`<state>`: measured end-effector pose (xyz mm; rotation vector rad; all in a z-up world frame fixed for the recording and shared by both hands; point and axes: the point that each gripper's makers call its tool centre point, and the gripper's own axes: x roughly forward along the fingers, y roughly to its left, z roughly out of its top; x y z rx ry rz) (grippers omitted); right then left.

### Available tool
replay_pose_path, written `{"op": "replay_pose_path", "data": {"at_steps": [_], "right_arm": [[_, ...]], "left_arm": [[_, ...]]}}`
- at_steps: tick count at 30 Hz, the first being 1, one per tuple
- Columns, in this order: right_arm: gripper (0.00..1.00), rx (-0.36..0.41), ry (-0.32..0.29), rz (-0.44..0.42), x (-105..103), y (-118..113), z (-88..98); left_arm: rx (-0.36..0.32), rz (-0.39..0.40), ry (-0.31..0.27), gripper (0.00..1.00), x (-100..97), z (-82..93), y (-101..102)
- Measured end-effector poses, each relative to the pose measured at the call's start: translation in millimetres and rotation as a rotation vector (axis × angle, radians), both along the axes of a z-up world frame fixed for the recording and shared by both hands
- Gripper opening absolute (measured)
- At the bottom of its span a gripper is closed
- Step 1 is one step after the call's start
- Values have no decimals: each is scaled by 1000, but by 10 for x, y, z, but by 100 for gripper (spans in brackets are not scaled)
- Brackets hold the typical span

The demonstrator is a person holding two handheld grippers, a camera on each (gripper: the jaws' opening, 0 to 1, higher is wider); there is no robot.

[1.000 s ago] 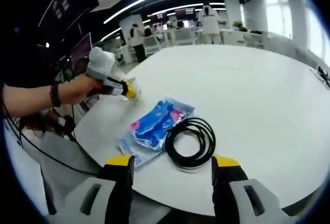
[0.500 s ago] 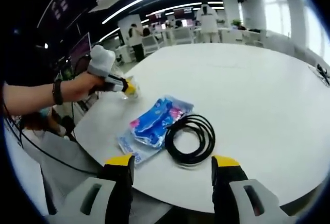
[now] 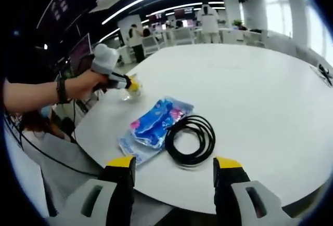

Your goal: Arrange the tabletop items into an orderly group along one side of the table until the central work area is clear of visible clutter.

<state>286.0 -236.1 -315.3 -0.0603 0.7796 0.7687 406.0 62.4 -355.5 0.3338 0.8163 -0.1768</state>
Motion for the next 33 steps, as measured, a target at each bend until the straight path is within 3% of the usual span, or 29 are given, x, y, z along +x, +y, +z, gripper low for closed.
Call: {"op": "replay_pose_path", "data": {"at_steps": [15, 26, 33], "right_arm": [[61, 13, -5, 1, 22, 38, 13], [61, 25, -8, 15, 42, 95, 0], [61, 43, -13, 30, 64, 148, 5]], "left_arm": [[9, 4, -8, 10, 25, 18, 30], [16, 2, -20, 19, -134, 122, -17], [-19, 63, -68, 22, -257, 252, 36]]}}
